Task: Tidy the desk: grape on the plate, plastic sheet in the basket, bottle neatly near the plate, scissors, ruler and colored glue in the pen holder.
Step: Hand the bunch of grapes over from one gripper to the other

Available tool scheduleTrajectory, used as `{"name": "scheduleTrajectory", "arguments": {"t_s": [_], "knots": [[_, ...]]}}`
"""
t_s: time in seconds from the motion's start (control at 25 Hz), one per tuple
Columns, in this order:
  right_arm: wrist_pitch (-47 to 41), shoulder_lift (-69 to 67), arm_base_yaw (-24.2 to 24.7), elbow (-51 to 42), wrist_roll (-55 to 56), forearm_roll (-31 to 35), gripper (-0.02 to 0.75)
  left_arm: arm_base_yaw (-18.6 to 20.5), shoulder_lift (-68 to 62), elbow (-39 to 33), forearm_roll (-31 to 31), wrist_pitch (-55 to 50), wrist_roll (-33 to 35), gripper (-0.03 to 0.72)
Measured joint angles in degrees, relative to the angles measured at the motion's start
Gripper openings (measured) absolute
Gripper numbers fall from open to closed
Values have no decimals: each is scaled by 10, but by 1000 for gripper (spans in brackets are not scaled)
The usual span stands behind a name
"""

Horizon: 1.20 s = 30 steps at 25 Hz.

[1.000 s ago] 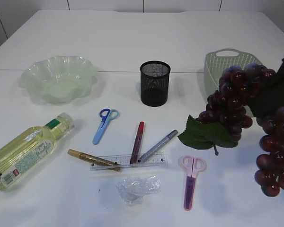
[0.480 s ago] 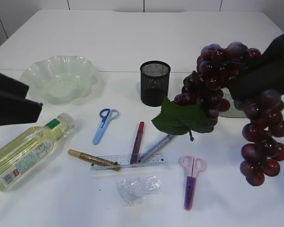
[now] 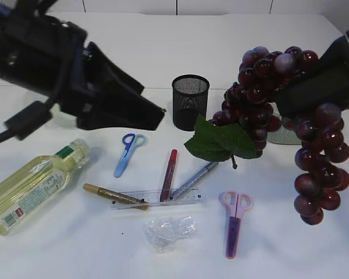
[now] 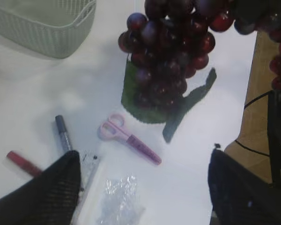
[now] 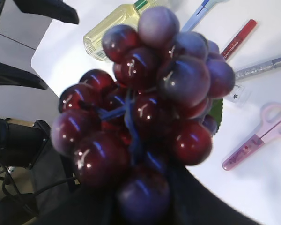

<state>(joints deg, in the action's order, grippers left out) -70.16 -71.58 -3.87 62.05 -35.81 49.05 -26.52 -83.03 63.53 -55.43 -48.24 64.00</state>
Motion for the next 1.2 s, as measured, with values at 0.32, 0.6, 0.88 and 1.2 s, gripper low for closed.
{"name": "scheduleTrajectory", "arguments": {"t_s": [0.32,0.6,0.88,1.2], "knots": [[0,0,0,0,-1,2,187,-62,-101,93,-4,17,0,622],[0,0,0,0,-1,5,186,-80,-120,117,-13,26,0,622],[0,0,0,0,-1,10,185,-105,-137,118,-31,47,0,622],[0,0,0,0,-1,12,185,-128,-150,118,-48,75,2,619]]}}
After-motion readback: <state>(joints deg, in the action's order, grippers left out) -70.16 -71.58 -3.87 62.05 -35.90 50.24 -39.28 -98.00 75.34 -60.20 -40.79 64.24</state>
